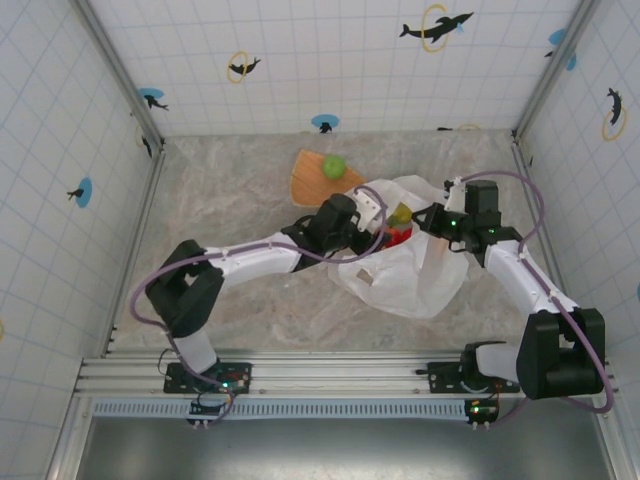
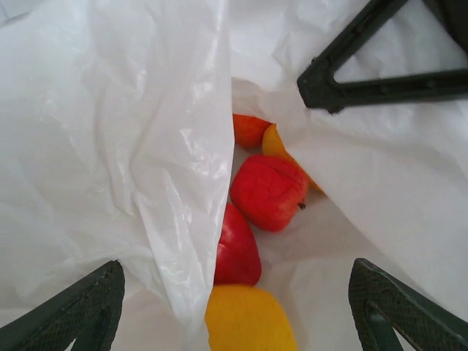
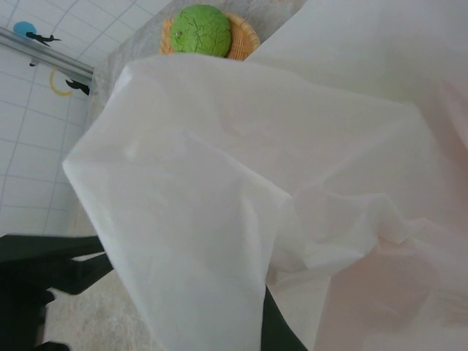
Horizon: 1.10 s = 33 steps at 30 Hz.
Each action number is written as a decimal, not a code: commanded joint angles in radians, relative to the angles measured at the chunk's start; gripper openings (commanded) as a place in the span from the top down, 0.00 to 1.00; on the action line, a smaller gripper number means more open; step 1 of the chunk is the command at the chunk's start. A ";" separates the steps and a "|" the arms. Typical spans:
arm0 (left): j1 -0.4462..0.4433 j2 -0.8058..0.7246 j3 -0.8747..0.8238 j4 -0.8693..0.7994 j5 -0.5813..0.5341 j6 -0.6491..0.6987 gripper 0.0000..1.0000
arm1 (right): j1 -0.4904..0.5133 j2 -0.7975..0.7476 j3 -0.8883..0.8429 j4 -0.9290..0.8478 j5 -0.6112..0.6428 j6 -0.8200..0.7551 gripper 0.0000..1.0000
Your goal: Place the fruits into the plastic bag
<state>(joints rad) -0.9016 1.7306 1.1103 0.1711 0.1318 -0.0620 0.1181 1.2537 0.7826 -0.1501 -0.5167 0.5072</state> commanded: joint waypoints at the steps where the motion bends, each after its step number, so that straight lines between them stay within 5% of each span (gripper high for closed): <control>1: 0.024 -0.093 -0.075 0.020 -0.015 -0.042 0.19 | -0.008 0.004 0.006 0.021 0.004 -0.010 0.96; 10: 0.072 -0.250 -0.268 0.015 -0.215 -0.241 0.22 | -0.011 0.007 -0.005 0.026 0.001 -0.010 0.96; 21: 0.169 -0.157 -0.306 -0.048 -0.030 -0.525 0.33 | -0.012 0.013 -0.014 0.039 -0.008 -0.006 0.96; 33: 0.171 0.003 -0.270 0.003 0.064 -0.579 0.44 | -0.017 0.009 -0.014 0.032 -0.009 -0.013 0.96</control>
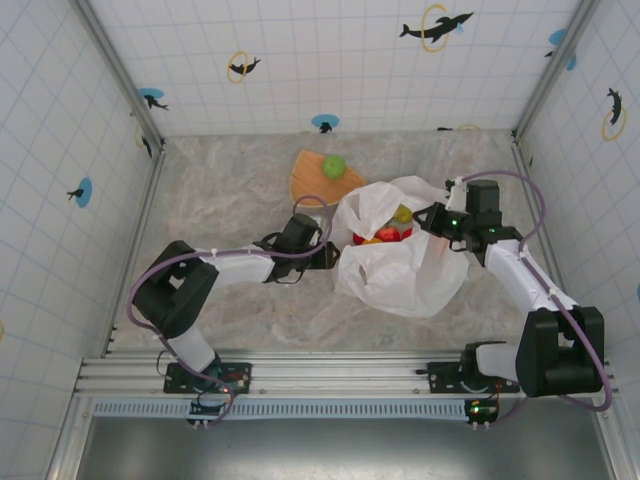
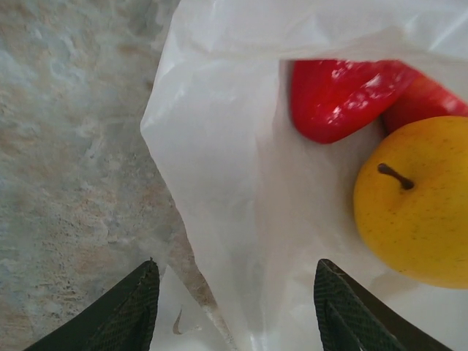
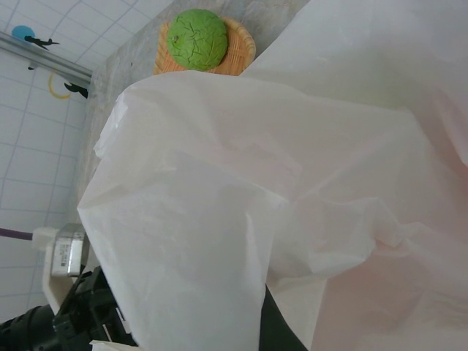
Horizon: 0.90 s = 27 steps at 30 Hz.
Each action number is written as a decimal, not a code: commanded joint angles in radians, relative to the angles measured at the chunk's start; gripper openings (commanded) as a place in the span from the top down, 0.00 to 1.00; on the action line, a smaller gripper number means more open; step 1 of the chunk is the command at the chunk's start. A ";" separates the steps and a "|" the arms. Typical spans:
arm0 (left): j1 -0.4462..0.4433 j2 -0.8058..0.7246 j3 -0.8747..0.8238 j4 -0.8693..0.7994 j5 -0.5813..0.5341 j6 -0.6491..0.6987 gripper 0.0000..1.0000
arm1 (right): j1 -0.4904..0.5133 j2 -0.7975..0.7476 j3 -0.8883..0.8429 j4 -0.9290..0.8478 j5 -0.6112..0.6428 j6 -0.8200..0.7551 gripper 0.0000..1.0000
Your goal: Place the fruits into the plastic bag
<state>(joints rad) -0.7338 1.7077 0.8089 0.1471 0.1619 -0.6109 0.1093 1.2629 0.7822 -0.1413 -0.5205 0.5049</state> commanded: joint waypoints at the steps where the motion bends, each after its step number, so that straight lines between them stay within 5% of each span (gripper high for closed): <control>1: 0.004 0.036 0.032 0.034 0.044 -0.034 0.45 | -0.010 0.000 -0.014 0.023 -0.008 -0.011 0.96; 8: -0.002 0.067 0.018 0.095 0.101 -0.059 0.60 | -0.013 0.000 -0.015 0.022 -0.009 -0.012 0.96; 18: -0.009 0.029 0.026 0.182 0.178 -0.059 0.98 | -0.021 0.003 0.023 -0.007 -0.006 -0.026 0.96; 22: -0.023 -0.083 0.032 0.240 0.233 -0.063 1.00 | -0.042 -0.015 0.084 -0.068 0.014 -0.063 0.96; 27: -0.091 -0.202 0.102 0.255 0.248 -0.040 1.00 | -0.061 -0.033 0.206 -0.238 0.190 -0.182 0.96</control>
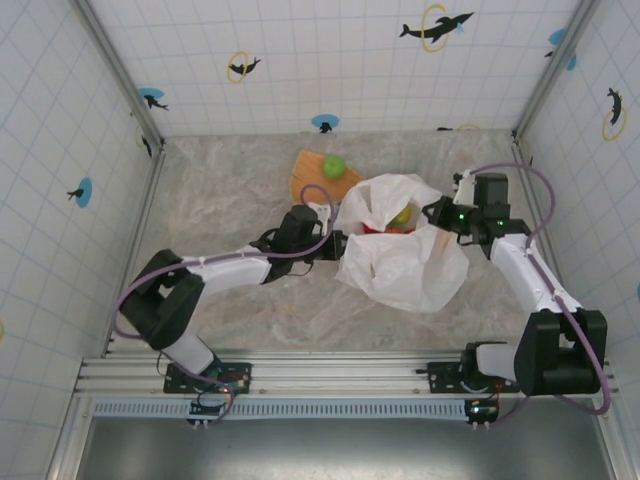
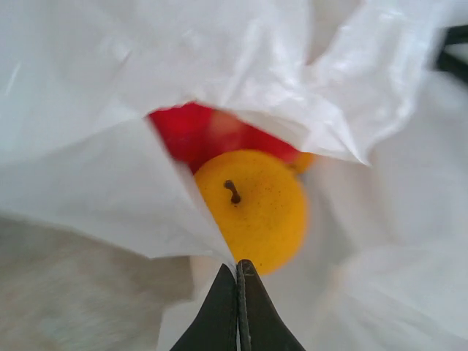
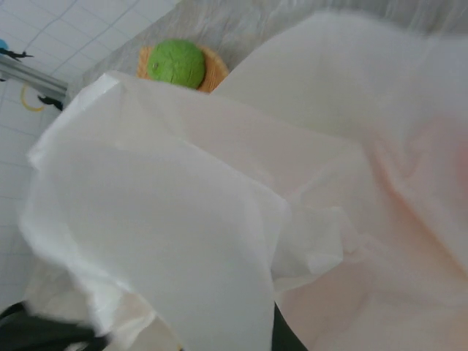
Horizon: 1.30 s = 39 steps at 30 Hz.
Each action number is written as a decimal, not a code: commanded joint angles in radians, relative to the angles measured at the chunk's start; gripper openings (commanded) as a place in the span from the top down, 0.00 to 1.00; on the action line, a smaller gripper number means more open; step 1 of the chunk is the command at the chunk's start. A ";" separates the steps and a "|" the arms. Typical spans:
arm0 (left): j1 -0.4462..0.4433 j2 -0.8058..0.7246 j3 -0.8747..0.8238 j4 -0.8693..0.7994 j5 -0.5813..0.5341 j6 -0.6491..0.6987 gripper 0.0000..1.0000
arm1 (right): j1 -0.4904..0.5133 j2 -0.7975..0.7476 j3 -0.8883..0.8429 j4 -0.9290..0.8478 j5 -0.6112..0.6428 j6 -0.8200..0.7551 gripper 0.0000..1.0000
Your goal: Place the fruits into the plastic bag
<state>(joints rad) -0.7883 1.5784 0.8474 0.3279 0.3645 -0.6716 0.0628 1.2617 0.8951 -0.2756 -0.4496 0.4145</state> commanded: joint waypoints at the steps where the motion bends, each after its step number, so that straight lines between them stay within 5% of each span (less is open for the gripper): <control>1: -0.048 -0.086 0.077 0.083 0.059 0.018 1.00 | -0.019 -0.033 0.120 -0.131 0.142 -0.107 0.96; 9: -0.076 -0.132 0.120 0.153 0.139 -0.002 1.00 | -0.023 -0.047 0.294 -0.268 0.289 -0.188 0.96; 18: -0.074 -0.101 0.082 -0.060 -0.094 0.091 1.00 | -0.021 -0.070 0.183 -0.193 0.239 -0.151 0.96; 22: -0.049 -0.132 0.026 -0.075 -0.109 0.103 0.98 | -0.017 -0.100 0.094 -0.073 0.148 -0.076 0.97; 31: 0.056 -0.269 0.044 -0.194 0.048 0.268 0.34 | 0.012 -0.076 0.046 0.041 0.084 0.003 0.97; 39: 0.250 -0.333 0.065 -0.130 0.247 0.271 0.20 | -0.013 -0.070 0.101 -0.022 0.177 -0.063 0.97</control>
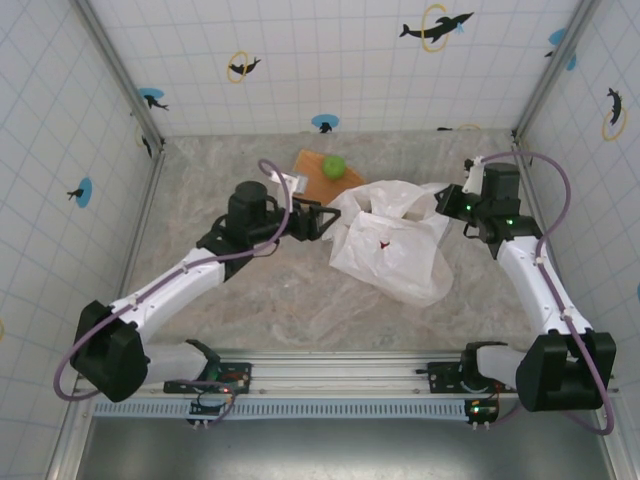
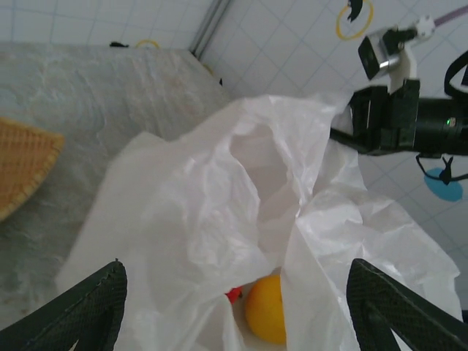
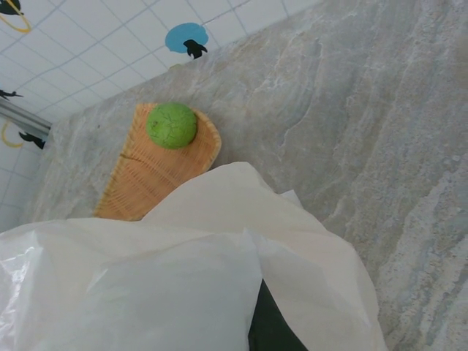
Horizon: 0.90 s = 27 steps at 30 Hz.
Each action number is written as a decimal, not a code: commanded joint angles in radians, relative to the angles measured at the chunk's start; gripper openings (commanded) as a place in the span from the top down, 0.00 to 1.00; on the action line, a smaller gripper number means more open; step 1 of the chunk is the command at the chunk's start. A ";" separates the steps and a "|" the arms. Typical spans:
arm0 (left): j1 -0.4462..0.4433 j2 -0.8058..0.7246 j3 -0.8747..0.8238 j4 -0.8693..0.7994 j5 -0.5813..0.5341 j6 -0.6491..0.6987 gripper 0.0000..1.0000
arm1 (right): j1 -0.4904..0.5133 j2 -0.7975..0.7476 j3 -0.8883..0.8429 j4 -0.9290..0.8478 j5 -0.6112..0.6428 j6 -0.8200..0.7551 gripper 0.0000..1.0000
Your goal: Place the fruits into the plastic bag
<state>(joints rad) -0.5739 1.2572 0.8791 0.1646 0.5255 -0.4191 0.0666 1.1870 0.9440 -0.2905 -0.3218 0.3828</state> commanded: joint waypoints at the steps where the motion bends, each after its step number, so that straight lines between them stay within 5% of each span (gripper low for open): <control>1: 0.050 -0.006 0.041 0.041 0.070 0.015 0.19 | -0.024 0.002 0.058 -0.020 0.066 -0.039 0.97; 7: 0.110 0.165 0.189 -0.064 -0.251 0.006 0.18 | -0.090 -0.028 0.069 -0.058 0.154 -0.074 0.98; 11: 0.124 0.348 0.310 -0.099 -0.365 0.070 0.17 | -0.138 -0.030 0.053 -0.065 0.155 -0.072 0.98; 21: 0.124 0.766 0.604 -0.128 -0.459 0.232 0.11 | -0.154 0.009 0.084 -0.103 0.158 -0.062 0.97; 27: 0.123 1.006 0.857 -0.207 -0.410 0.239 0.08 | -0.154 0.014 0.082 -0.095 0.155 -0.049 0.97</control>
<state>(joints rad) -0.4500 2.1990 1.6371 0.0162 0.0978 -0.2115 -0.0807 1.1957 0.9878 -0.3794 -0.1768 0.3256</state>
